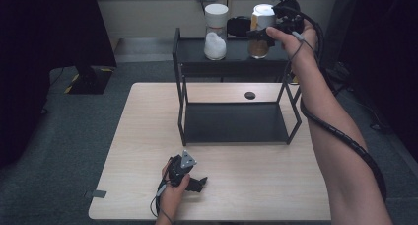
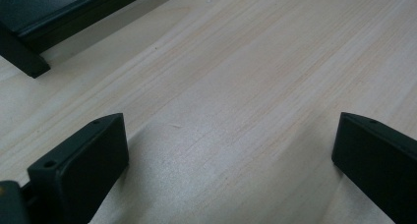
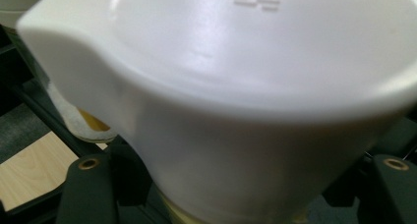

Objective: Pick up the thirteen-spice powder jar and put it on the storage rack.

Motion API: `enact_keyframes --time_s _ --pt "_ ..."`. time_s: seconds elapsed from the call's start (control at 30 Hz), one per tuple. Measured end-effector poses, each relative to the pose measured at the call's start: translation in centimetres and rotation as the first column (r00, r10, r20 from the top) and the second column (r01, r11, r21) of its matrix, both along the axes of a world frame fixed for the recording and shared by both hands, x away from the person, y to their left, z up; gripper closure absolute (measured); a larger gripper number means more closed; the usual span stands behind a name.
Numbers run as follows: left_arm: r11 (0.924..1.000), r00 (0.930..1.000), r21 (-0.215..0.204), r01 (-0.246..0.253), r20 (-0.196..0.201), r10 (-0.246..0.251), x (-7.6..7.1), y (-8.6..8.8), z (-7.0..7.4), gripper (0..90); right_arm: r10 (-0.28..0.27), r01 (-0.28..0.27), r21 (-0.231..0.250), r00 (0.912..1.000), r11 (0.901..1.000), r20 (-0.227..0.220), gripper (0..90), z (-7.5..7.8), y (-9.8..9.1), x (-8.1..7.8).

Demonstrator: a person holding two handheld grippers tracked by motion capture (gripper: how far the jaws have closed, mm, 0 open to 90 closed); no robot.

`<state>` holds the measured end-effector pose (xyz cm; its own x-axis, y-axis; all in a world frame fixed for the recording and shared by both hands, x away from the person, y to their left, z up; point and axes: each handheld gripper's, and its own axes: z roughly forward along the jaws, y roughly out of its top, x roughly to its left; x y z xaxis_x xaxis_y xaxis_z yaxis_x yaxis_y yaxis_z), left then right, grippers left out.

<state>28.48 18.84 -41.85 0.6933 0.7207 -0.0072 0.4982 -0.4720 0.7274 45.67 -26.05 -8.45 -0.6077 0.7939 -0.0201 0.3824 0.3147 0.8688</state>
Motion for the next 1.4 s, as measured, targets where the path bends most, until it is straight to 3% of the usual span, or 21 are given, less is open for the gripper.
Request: enact_keyframes --time_s 0.13,0.5,0.8,1.0,1.3,1.4 --pt "1.0 1.0 0.0 0.0 0.0 0.0 0.0 0.0 0.0 0.0 0.001 -0.001 0.004 1.0 1.0 -0.008 30.1 -0.4 0.1 0.4" --pt "1.0 1.0 0.001 0.0 -0.001 0.0 0.0 0.0 0.0 0.0 0.002 -0.002 0.03 0.9998 0.9996 0.021 29.4 -1.3 -0.1 0.3" --pt "1.0 1.0 0.001 0.0 -0.001 0.0 0.0 0.0 0.0 0.0 -0.025 0.026 -0.006 0.9987 0.9997 0.044 8.9 -1.3 0.6 -0.5" --pt "1.0 1.0 0.001 0.0 0.0 0.0 0.0 0.0 0.0 0.0 -0.024 0.026 -0.033 0.998 0.9991 0.058 1.9 -1.5 0.4 -1.7" --pt "1.0 1.0 0.001 0.0 -0.001 0.0 0.0 0.0 0.0 0.0 -0.009 0.008 0.022 0.9991 0.9997 0.043 0.0 -2.2 -1.0 -3.9" --pt "1.0 1.0 0.001 0.0 -0.001 0.0 0.0 0.0 0.0 0.0 -0.013 0.013 0.018 0.9989 0.9998 0.045 0.0 -2.6 -1.1 -4.7"
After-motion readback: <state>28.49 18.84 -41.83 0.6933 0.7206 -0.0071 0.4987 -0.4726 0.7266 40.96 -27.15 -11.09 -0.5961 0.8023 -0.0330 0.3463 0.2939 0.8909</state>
